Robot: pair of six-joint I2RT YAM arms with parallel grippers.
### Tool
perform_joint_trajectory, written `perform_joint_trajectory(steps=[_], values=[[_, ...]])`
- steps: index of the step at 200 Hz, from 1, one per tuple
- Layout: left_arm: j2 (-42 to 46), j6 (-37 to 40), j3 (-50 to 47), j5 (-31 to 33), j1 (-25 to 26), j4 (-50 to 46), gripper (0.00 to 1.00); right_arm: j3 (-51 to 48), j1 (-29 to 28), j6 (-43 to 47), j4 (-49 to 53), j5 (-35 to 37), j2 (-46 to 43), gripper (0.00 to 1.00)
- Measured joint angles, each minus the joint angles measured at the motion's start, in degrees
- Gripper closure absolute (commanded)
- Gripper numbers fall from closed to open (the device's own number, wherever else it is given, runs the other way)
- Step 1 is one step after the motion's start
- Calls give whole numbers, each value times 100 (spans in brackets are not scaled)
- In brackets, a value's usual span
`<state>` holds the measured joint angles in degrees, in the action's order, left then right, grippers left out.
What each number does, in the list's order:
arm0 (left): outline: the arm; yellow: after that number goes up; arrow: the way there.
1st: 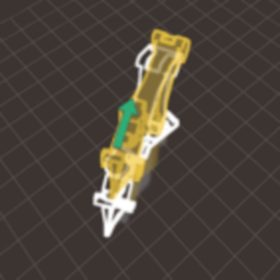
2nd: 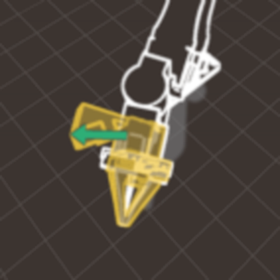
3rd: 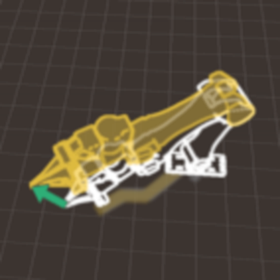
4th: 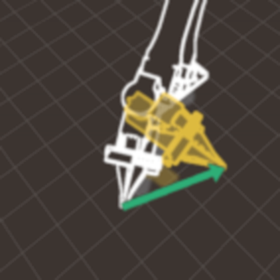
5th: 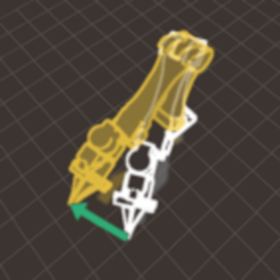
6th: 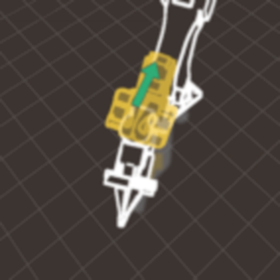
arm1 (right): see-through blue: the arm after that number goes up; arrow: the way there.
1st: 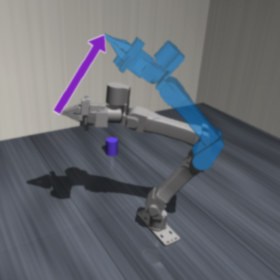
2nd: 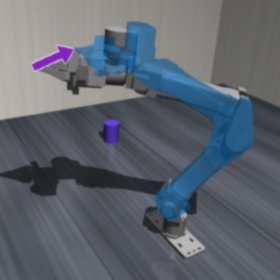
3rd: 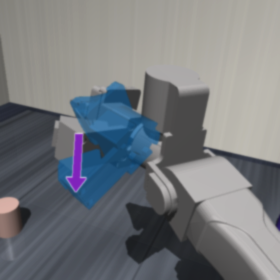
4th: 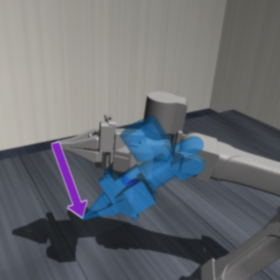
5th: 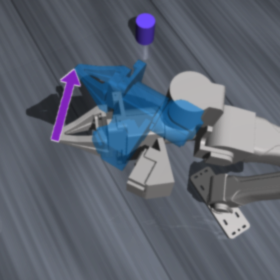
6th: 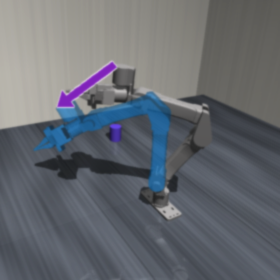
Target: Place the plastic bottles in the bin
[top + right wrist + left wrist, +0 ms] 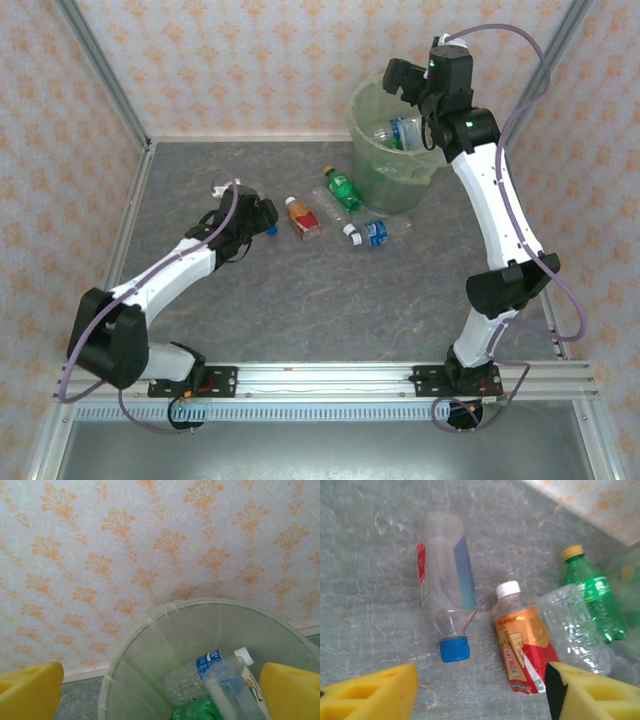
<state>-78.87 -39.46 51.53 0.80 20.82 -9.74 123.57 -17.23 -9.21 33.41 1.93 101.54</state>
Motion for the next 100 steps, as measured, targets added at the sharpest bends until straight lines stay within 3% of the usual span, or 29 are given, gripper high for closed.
perform_joint_trajectory(steps=[100], values=[[-1742, -125, 330, -236, -63, 164, 41, 0, 2, 2, 98, 4, -345, 0]])
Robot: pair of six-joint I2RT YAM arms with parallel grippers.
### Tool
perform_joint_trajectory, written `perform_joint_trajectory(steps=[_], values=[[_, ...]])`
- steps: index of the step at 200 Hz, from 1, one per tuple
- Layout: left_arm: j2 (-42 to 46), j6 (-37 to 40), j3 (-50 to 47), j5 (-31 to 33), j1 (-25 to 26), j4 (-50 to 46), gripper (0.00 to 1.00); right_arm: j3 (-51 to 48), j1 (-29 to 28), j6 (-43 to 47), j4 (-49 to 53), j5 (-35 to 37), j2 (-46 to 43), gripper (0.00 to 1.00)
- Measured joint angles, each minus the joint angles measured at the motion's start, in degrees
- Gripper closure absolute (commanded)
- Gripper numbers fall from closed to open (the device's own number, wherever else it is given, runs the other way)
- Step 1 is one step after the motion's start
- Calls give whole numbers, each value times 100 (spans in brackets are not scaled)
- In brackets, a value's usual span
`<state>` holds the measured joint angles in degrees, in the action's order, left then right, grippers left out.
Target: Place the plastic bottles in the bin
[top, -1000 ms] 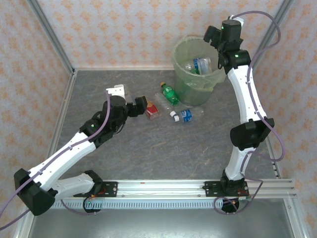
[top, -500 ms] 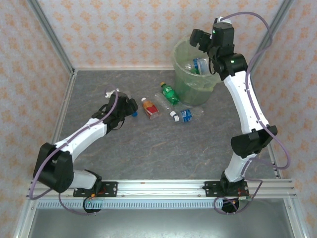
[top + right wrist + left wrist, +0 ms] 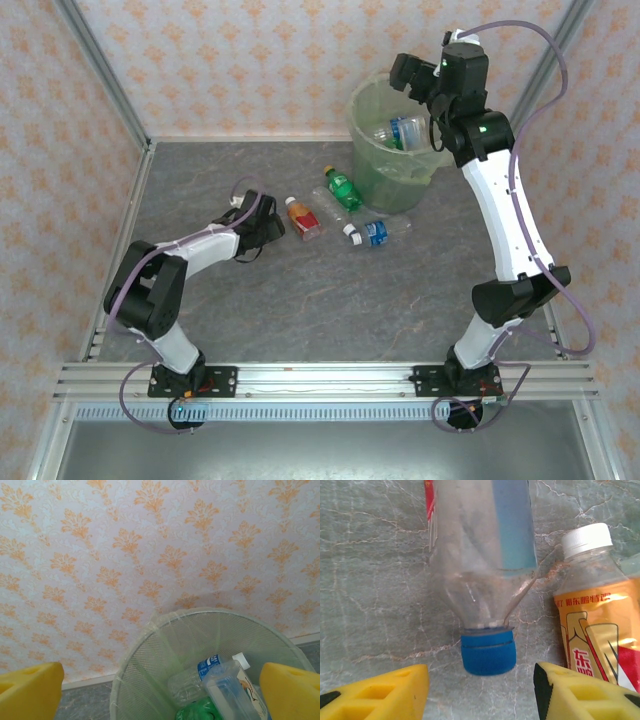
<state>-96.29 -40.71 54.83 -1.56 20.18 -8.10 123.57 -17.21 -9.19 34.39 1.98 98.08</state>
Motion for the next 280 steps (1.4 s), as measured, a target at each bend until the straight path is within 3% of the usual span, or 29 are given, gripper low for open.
perform_joint_trajectory(steps=[69, 99, 127, 156, 205, 280], values=[[-702, 7, 525, -11, -22, 74, 48, -24, 0, 0, 79, -4, -13, 0], [-855, 22, 546, 4, -74, 116, 56, -24, -2, -2, 79, -9, -42, 0], [-866, 28, 546, 28, -85, 144, 73, -24, -28, -2, 81, -28, -48, 0], [-800, 44, 509, 37, -85, 162, 74, -24, -50, -22, 81, -125, -50, 0], [136, 219, 72, 26, -83, 188, 74, -24, -74, -136, 74, -595, -48, 0], [2374, 1263, -396, -428, 267, 713, 74, 4, -142, -442, -17, -2247, 17, 2]])
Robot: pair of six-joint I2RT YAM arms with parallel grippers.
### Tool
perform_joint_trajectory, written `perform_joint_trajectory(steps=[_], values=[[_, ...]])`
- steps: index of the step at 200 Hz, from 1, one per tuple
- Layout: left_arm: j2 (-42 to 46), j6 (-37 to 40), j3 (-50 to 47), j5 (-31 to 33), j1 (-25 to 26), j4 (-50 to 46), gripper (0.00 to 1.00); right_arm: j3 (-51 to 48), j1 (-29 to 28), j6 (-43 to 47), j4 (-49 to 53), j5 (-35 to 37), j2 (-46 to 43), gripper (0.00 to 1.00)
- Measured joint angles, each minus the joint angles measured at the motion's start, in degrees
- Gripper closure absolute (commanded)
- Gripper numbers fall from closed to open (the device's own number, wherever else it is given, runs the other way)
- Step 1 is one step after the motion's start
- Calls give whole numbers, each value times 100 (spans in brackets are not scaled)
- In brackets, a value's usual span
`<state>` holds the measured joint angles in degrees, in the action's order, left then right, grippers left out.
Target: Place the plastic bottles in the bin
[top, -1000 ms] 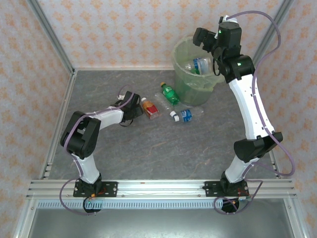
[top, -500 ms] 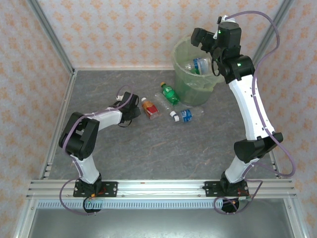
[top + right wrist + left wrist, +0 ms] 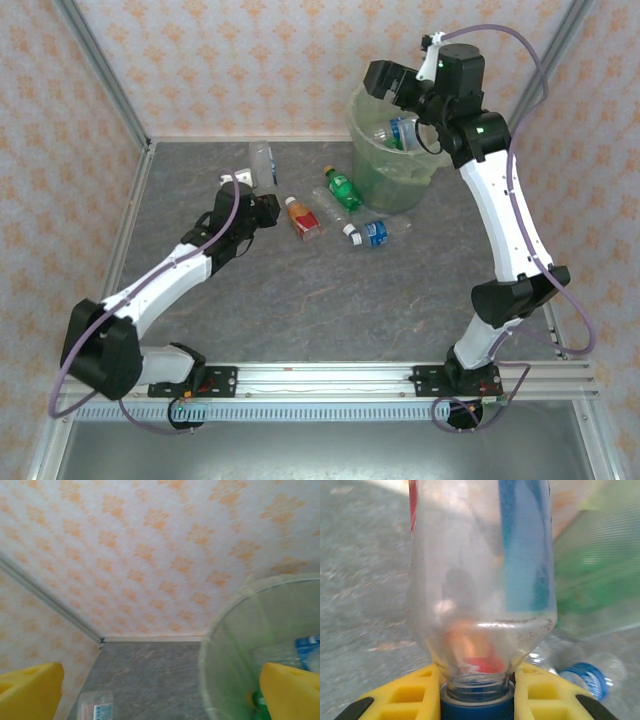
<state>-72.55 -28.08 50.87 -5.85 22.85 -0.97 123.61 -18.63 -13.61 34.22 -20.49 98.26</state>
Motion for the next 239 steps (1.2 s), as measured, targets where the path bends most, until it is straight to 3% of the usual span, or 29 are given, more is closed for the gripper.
perform_joint_trajectory(steps=[48, 120, 182, 239], values=[[695, 461, -4, -326, 291, 177, 75, 308, -492, 37, 7, -776, 380, 12], [870, 769, 26, -846, 492, 188, 75, 682, -1244, 278, 264, -1832, 979, 12], [872, 876, 219, -1014, 605, 186, 76, 568, -1257, 267, 356, -2347, 1108, 13], [870, 870, 278, -1023, 632, -55, 77, 295, -1222, 271, 286, -2387, 1119, 11]])
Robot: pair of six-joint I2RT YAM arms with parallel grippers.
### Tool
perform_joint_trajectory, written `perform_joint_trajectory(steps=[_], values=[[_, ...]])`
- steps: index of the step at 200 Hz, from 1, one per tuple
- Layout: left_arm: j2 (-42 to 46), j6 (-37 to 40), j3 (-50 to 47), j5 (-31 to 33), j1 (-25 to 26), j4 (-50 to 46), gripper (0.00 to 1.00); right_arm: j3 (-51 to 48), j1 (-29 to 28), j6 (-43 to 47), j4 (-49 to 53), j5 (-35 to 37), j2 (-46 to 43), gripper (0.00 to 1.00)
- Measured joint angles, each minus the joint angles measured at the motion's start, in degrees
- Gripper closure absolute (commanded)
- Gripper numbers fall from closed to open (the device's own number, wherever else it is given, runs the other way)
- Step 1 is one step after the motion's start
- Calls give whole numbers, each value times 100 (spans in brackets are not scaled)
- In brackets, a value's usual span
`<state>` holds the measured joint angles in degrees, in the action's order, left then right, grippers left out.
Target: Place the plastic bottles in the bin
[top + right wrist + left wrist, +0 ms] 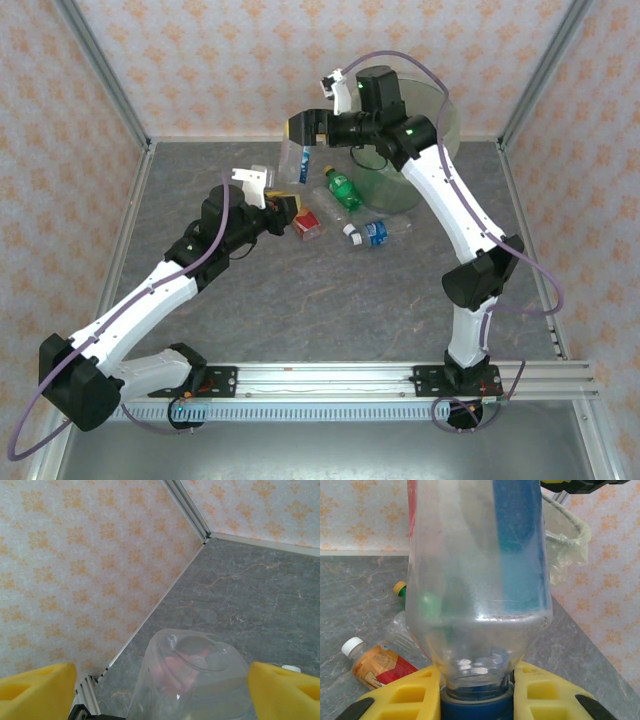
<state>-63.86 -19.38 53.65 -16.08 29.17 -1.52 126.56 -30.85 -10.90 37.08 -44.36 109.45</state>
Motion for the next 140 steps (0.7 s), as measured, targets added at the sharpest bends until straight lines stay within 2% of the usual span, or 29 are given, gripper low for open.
perform_joint_trajectory(steps=[78, 140], values=[[59, 44, 219, -22, 33, -42, 78, -208, 94, -264, -28, 245, -4, 10], [63, 44, 221, -133, 37, -37, 77, -319, 144, -345, -225, -442, -9, 16]])
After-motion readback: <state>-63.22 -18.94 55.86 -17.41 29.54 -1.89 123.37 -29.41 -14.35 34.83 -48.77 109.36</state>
